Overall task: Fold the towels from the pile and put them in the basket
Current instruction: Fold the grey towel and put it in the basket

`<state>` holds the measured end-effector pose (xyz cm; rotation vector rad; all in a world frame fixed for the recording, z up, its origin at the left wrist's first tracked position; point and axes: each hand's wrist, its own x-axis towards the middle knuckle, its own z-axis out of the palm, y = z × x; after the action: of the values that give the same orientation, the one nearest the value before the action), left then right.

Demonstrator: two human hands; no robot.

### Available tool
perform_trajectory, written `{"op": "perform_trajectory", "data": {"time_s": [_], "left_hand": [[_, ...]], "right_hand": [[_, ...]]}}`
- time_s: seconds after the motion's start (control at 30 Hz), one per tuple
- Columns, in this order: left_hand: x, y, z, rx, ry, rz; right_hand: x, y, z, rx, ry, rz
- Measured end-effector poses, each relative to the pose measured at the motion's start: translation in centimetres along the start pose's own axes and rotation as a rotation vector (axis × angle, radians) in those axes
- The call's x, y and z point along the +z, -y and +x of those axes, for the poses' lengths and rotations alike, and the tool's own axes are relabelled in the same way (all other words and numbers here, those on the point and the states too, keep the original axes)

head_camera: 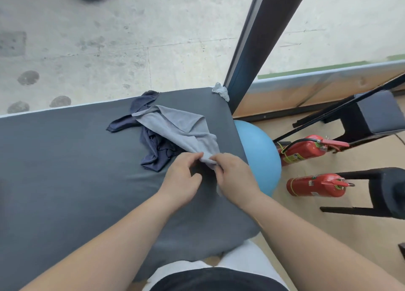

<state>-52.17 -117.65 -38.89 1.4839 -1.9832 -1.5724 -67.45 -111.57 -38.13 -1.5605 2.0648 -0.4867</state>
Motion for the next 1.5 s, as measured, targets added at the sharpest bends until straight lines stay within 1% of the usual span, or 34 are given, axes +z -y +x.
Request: {"op": "perform_trajectory", "data": {"time_s": [0.07, 0.13, 0.27, 0.33, 0.47, 0.53, 0.6, 0.67, 0.73, 0.8, 0.9, 0.97, 1.07, 1.17, 1.23, 1.3, 1.33, 1.4, 1.5], "left_hand": [[-0.7, 0.3, -1.2, 0.071, -0.027, 0.122], [-1.1, 0.1, -2.2, 0.114, -0.072, 0.161], [-2.5, -0.9, -3.9, 0.242, -0.178, 0.22], [-3.3, -1.4, -4.8, 0.256, -0.19, 0.241], [-4.6, -1.1, -6.9, 0.221, -0.207, 0.24], [-4.7, -0.7, -8.4, 0.183, -0.261, 0.224], [-4.2, -0.4, -10.1, 0.167, -0.332, 0.147], [-2.8, -0.5, -12.0, 0.151, -0.401, 0.086], [-1.1, -0.6, -14.1, 0.132, -0.442, 0.072], [0.3, -0.4, -16.3, 0.104, -0.447, 0.048], [1.7, 0.2, -19.6, 0.06, -0.412, 0.021], [2.1, 0.6, -21.6, 0.036, -0.383, 0.012], [1.9, 1.1, -24.5, 0.005, -0.31, 0.015], [1.1, 1.3, -27.0, -0.06, -0.196, 0.071], [0.1, 2.0, -28.3, -0.142, -0.037, 0.075], [-0.9, 3.1, -29.1, -0.203, 0.168, 0.049], [-1.3, 3.8, -29.3, -0.225, 0.244, 0.028], [-1.9, 5.2, -29.1, -0.255, 0.323, 0.007], [-2.6, 8.0, -27.4, -0.285, 0.326, 0.009]], "right_hand": [[-1.1, 1.8, -1.6, -0.06, 0.012, -0.013], [-2.0, 3.3, -3.3, -0.086, -0.007, -0.034], [-3.5, 4.7, -6.4, -0.081, -0.06, -0.154], [-4.5, 4.9, -7.4, -0.062, -0.062, -0.182], [-6.8, 5.0, -9.2, -0.109, -0.13, -0.128], [-7.7, 4.7, -10.3, -0.136, -0.148, -0.125], [-8.3, 4.0, -11.5, -0.159, -0.149, -0.112], [-8.7, 2.7, -12.9, -0.163, -0.159, -0.071], [-8.9, 1.3, -14.5, -0.166, -0.171, -0.057], [-9.1, -0.1, -16.0, -0.186, -0.159, -0.056], [-9.1, -2.1, -17.9, -0.238, -0.128, -0.078], [-8.9, -3.0, -18.8, -0.242, -0.058, -0.093], [-8.3, -3.4, -20.0, -0.193, 0.109, -0.088], [-7.5, -2.7, -20.8, -0.166, 0.357, -0.132], [-7.1, -1.9, -21.3, -0.156, 0.572, -0.185], [-6.8, -1.3, -21.6, -0.123, 0.731, -0.19], [-6.6, -1.0, -21.7, -0.099, 0.775, -0.177], [-5.9, -0.6, -21.5, -0.052, 0.822, -0.156], [-4.2, -0.3, -20.6, 0.022, 0.869, -0.128]]}}
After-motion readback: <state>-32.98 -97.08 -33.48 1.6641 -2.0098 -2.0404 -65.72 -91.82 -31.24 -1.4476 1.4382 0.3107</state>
